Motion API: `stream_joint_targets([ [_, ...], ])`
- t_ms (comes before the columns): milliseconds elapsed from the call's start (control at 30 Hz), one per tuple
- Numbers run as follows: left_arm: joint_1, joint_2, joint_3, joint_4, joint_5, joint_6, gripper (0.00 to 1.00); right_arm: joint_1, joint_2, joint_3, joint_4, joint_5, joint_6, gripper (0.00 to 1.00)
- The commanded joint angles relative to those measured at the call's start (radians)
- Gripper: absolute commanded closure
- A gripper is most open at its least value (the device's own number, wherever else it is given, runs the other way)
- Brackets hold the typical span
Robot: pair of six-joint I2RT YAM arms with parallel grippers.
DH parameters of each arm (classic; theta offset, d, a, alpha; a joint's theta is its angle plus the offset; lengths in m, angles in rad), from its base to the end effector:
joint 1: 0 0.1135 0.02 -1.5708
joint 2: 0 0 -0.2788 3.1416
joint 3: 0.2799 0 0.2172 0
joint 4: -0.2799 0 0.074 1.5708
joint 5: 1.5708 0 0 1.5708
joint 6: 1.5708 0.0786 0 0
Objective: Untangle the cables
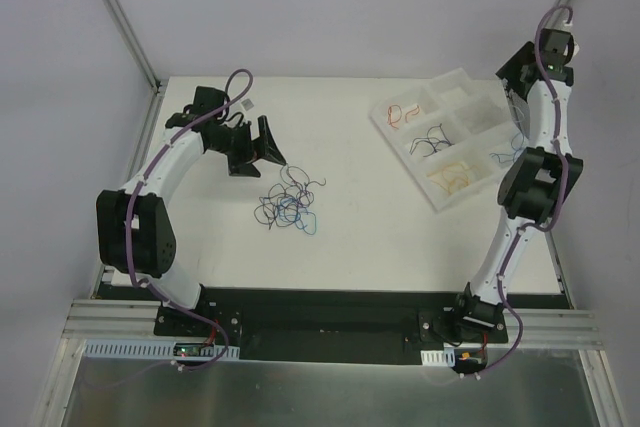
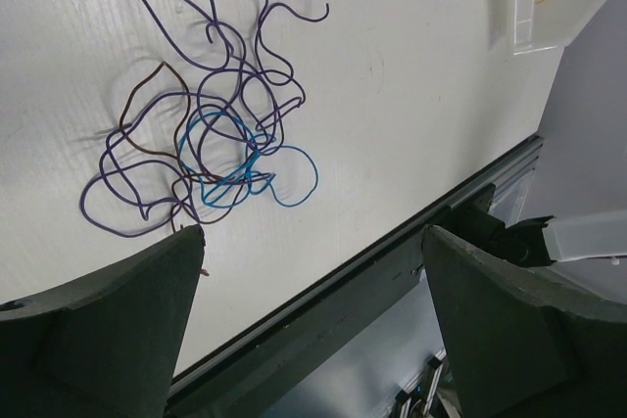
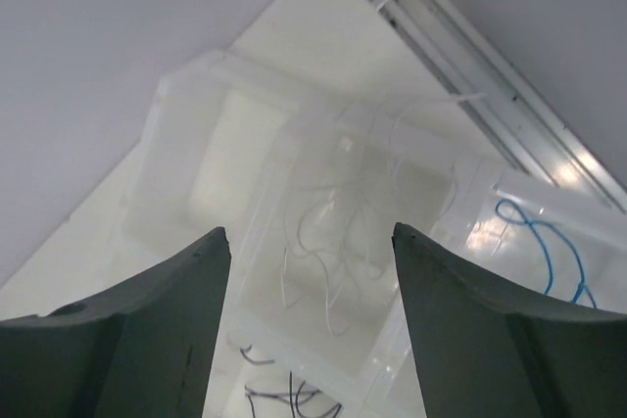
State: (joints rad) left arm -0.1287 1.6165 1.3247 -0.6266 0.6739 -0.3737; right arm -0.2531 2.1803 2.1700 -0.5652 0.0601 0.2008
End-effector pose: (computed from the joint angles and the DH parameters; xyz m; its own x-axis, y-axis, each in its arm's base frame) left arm 0.3231 -0.0913 0.2818 -0.9074 -0.1702 -0.3842 0.1555 0.7134 -0.6833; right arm 0.4992 -0.1340 0.3170 -0.4567 0.3238 -0.8286 0.3978 0.9074 0.1353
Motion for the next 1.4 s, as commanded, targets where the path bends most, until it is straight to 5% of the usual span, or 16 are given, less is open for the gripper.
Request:
stream_joint_targets([
  [0, 0.012, -0.027, -0.028, -0.005, 0.027, 0.030, 0.08, -0.034, 0.123, 0.166, -0.010, 0.084, 0.002, 0.28],
  [167, 0.009, -0.087, -0.105, 0.005, 0.019, 0.010, 0.08, -0.054, 0.236, 0.247, 0.115, 0.057, -0.049, 0.21],
  [567, -0.015, -0.176, -0.231, 0.041, -0.016, -0.053, 0.08, -0.060, 0.363, 0.290, 0.160, -0.028, -0.054, 0.31],
  [733, -0.017, -0.205, -0.252, 0.041, -0.014, -0.065, 0.09, -0.060, 0.400, 0.295, 0.183, -0.046, -0.032, 0.47],
  [1000, -0.023, -0.207, -0.251, 0.038, 0.001, -0.076, 0.08, -0.067, 0.415, 0.327, 0.226, -0.134, 0.029, 0.99],
  [1167, -0.031, -0.193, -0.223, 0.038, 0.003, -0.074, 0.09, -0.058, 0.293, 0.249, 0.225, -0.203, 0.058, 0.99],
  [1367, -0.043, -0.159, -0.179, 0.036, 0.009, -0.064, 0.09, -0.048, 0.053, -0.040, 0.289, -0.249, 0.117, 0.99],
])
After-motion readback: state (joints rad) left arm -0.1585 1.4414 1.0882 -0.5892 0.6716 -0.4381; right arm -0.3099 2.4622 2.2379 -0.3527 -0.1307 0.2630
